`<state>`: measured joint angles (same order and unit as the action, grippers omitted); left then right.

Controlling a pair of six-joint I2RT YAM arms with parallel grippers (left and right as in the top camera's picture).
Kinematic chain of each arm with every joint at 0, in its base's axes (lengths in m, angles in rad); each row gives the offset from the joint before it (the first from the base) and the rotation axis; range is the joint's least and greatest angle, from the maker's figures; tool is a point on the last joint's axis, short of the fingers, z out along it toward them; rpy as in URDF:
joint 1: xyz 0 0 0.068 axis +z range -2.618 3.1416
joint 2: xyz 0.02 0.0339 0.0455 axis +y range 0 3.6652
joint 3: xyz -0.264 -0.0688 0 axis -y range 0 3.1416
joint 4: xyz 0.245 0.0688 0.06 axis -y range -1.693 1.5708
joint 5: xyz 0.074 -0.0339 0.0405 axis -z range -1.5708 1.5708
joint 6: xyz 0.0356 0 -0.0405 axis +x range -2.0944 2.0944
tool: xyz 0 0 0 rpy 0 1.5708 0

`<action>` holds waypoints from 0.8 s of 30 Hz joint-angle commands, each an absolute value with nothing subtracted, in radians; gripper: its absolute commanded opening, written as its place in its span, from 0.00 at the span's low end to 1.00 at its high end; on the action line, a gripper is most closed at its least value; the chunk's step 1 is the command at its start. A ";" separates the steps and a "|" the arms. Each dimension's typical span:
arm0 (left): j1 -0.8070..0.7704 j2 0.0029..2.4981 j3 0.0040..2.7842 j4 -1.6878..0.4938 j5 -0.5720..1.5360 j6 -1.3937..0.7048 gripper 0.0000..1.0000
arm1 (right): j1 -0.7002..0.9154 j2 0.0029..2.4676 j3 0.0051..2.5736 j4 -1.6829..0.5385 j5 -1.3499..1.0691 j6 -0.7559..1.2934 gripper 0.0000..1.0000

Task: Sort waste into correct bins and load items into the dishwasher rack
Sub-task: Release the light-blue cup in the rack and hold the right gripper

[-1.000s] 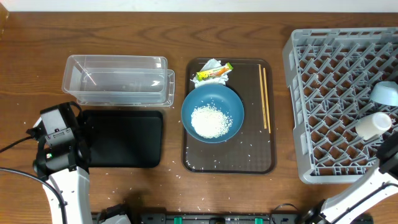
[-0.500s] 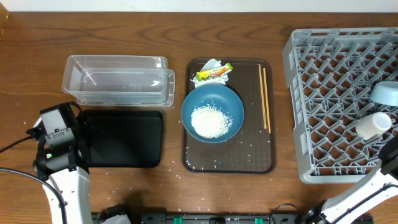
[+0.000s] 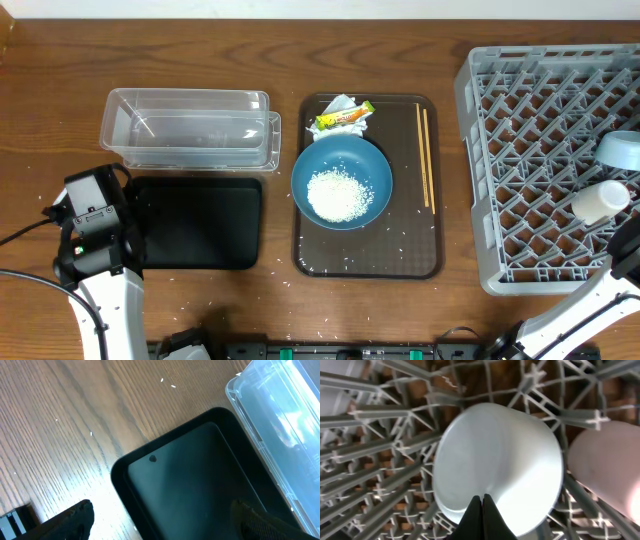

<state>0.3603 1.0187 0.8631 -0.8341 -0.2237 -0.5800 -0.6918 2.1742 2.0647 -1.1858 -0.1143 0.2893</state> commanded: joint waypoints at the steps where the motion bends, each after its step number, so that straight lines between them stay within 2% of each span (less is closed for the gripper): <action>1: 0.366 1.014 0.879 -0.837 -0.233 -0.589 0.89 | -0.703 2.188 2.066 -1.202 -0.079 0.313 0.01; 9: 0.366 1.014 0.879 -0.837 -0.233 -0.589 0.90 | -0.733 2.186 2.067 -1.224 -0.121 0.314 0.01; 17: 0.366 1.014 0.879 -0.837 -0.233 -0.589 0.89 | -0.738 2.172 2.067 -1.089 -0.413 0.310 0.01; 24: 0.366 1.014 0.879 -0.837 -0.233 -0.589 0.89 | -0.679 2.186 2.066 -1.056 -0.261 0.307 0.01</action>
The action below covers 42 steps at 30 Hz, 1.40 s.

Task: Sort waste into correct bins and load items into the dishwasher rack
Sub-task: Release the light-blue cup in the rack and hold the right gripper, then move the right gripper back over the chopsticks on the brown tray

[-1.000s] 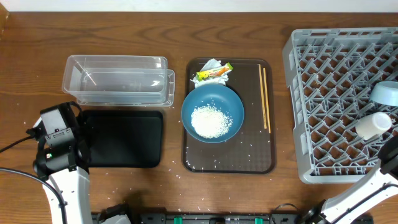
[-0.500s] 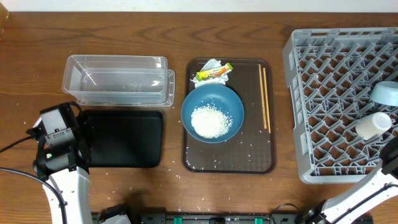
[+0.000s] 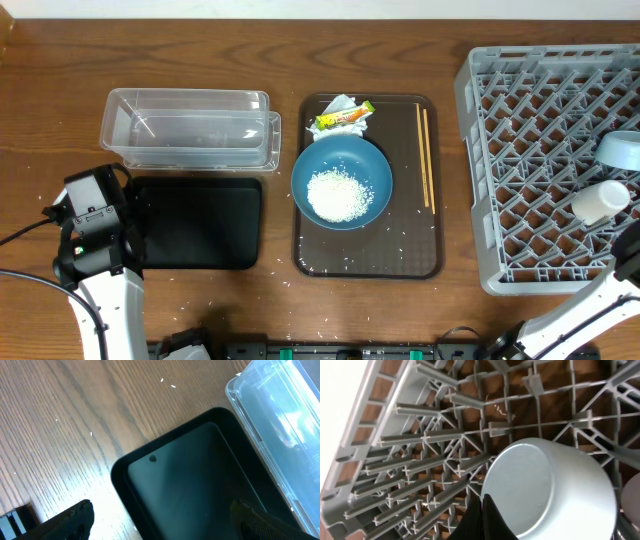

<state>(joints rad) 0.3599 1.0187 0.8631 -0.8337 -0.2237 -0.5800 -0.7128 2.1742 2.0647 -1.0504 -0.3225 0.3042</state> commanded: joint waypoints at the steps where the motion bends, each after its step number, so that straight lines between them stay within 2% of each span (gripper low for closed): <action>1: 0.366 1.014 0.879 -0.837 -0.233 -0.589 0.90 | -0.669 2.193 2.066 -1.064 -0.218 0.307 0.01; 7: 0.366 1.014 0.879 -0.837 -0.233 -0.589 0.89 | -0.635 2.217 2.066 -1.132 -0.040 0.322 0.01; 18: 0.366 1.014 0.879 -0.837 -0.233 -0.589 0.89 | -0.692 2.217 2.066 -1.254 0.012 0.325 0.01; 26: 0.366 1.014 0.879 -0.837 -0.233 -0.589 0.90 | -0.732 2.200 2.067 -1.317 -0.020 0.344 0.01; 35: 0.366 1.014 0.879 -0.837 -0.233 -0.589 0.90 | -0.706 2.086 2.067 -1.263 -0.180 0.314 0.01; 36: 0.366 1.014 0.879 -0.837 -0.233 -0.589 0.89 | -0.694 2.069 2.067 -1.255 -0.215 0.308 0.04; 39: 0.366 1.014 0.879 -0.837 -0.233 -0.589 0.90 | -0.651 2.032 2.067 -1.230 -0.356 0.238 0.33; 42: 0.366 1.014 0.879 -0.837 -0.233 -0.589 0.89 | -0.592 2.004 2.067 -1.219 -0.447 0.204 0.48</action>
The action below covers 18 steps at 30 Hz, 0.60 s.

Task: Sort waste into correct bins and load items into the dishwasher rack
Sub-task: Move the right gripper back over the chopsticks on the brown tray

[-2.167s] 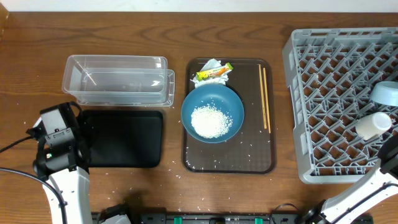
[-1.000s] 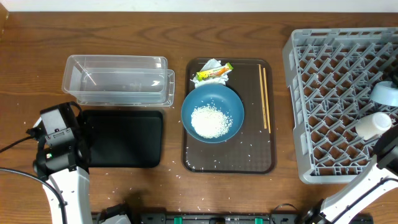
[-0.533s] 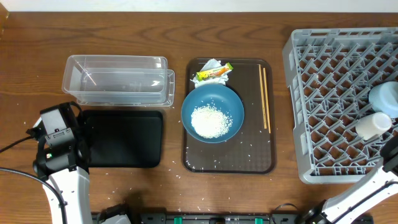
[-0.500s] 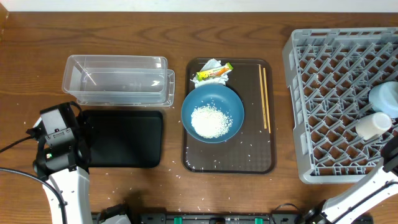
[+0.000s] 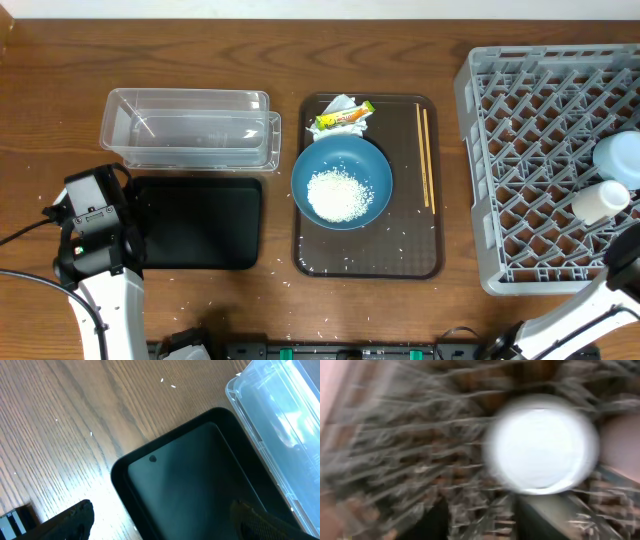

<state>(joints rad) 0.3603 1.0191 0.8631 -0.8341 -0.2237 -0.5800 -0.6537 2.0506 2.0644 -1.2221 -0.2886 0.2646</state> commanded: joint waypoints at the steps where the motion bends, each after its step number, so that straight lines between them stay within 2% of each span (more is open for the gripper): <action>1: 0.366 1.014 0.879 -0.837 -0.233 -0.589 0.89 | -0.566 1.997 2.067 -1.217 -0.450 0.204 0.58; 3: 0.366 1.014 0.879 -0.837 -0.233 -0.589 0.90 | -0.505 1.991 2.067 -1.215 -0.449 0.176 0.76; 4: 0.366 1.014 0.879 -0.837 -0.233 -0.589 0.90 | -0.470 1.991 2.067 -1.215 -0.447 0.156 0.80; 8: 0.366 1.014 0.879 -0.837 -0.233 -0.589 0.89 | -0.320 1.991 2.068 -1.214 -0.358 0.141 0.81; 12: 0.366 1.014 0.879 -0.837 -0.233 -0.589 0.90 | -0.161 1.991 2.090 -1.204 -0.202 0.141 0.89; 14: 0.366 1.014 0.879 -0.837 -0.233 -0.589 0.89 | -0.073 1.991 2.113 -1.211 -0.094 0.141 0.98; 18: 0.366 1.014 0.879 -0.837 -0.233 -0.589 0.89 | 0.069 1.991 2.143 -1.231 0.025 0.141 0.99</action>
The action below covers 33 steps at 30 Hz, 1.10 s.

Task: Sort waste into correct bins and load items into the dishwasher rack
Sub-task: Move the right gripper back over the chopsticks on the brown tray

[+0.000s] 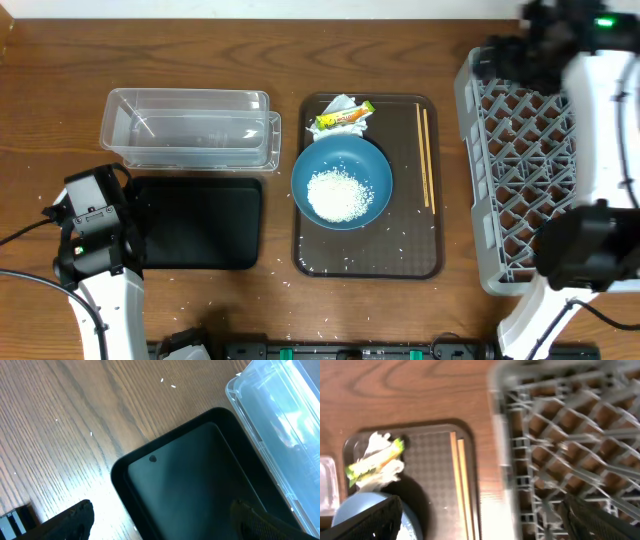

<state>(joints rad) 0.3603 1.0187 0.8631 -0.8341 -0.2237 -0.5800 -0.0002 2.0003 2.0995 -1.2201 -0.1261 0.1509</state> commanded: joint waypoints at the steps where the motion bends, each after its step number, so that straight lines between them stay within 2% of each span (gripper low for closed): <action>1: 0.366 1.014 0.879 -0.837 -0.233 -0.589 0.89 | 0.096 1.991 2.143 -1.230 0.027 0.141 0.99; 4: 0.366 1.014 0.879 -0.837 -0.233 -0.589 0.89 | 0.167 1.998 2.143 -1.218 0.027 0.152 0.94; 8: 0.366 1.014 0.879 -0.837 -0.233 -0.589 0.90 | 0.236 2.015 2.141 -1.193 0.036 0.162 0.70; 13: 0.366 1.014 0.879 -0.837 -0.233 -0.589 0.90 | 0.299 2.064 2.140 -1.194 0.205 0.224 0.49; 16: 0.366 1.014 0.879 -0.837 -0.233 -0.589 0.90 | 0.302 2.108 2.140 -1.200 0.194 0.231 0.37; 23: 0.366 1.014 0.879 -0.837 -0.233 -0.589 0.89 | 0.301 2.214 2.140 -1.240 0.173 0.231 0.35; 27: 0.366 1.014 0.879 -0.837 -0.233 -0.589 0.90 | 0.300 2.273 2.140 -1.245 0.107 0.231 0.37; 33: 0.366 1.014 0.879 -0.837 -0.233 -0.589 0.90 | 0.300 2.346 2.140 -1.261 0.105 0.230 0.34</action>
